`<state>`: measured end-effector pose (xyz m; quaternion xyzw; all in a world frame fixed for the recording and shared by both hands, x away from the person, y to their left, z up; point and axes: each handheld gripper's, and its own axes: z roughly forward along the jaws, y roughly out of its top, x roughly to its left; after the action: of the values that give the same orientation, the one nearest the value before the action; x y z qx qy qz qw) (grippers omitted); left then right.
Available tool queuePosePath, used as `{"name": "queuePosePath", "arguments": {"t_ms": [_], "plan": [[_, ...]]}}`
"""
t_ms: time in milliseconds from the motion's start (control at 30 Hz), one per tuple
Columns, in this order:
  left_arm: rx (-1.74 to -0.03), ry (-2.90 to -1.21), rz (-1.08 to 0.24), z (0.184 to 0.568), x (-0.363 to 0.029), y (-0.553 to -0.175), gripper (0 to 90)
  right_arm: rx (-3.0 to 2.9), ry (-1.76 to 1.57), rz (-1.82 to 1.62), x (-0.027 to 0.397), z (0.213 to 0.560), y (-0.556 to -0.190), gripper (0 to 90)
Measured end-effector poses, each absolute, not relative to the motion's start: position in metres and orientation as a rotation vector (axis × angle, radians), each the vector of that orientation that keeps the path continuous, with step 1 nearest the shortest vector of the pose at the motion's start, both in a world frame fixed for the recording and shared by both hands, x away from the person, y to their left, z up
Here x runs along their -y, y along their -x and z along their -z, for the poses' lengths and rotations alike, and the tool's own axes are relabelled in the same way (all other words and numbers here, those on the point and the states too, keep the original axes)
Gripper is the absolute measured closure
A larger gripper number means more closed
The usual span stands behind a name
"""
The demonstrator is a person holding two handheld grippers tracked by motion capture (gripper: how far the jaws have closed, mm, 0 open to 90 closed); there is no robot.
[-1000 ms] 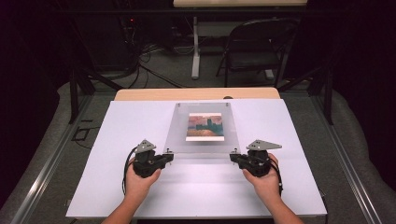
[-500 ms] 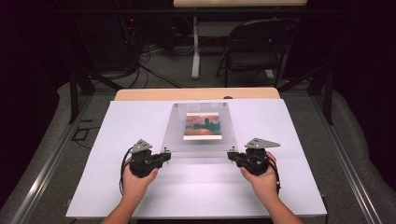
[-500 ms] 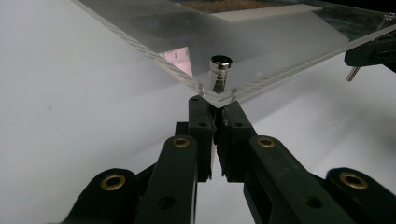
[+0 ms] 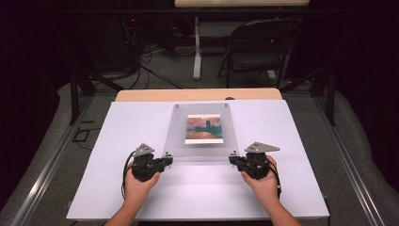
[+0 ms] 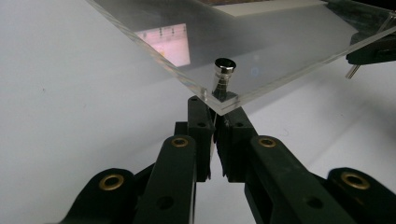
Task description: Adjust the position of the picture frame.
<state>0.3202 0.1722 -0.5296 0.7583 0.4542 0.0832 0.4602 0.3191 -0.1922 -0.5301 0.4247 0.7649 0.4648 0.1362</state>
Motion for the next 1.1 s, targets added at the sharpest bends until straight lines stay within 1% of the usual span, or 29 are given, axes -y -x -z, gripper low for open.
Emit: {"name": "queuePosePath", "arguments": {"t_ms": [1100], "plan": [[-1.149,-1.861,-0.217,0.544,-0.165,-0.345,83.7,-2.177,-1.285,-1.322,0.192,0.546,-0.344,84.7]]}}
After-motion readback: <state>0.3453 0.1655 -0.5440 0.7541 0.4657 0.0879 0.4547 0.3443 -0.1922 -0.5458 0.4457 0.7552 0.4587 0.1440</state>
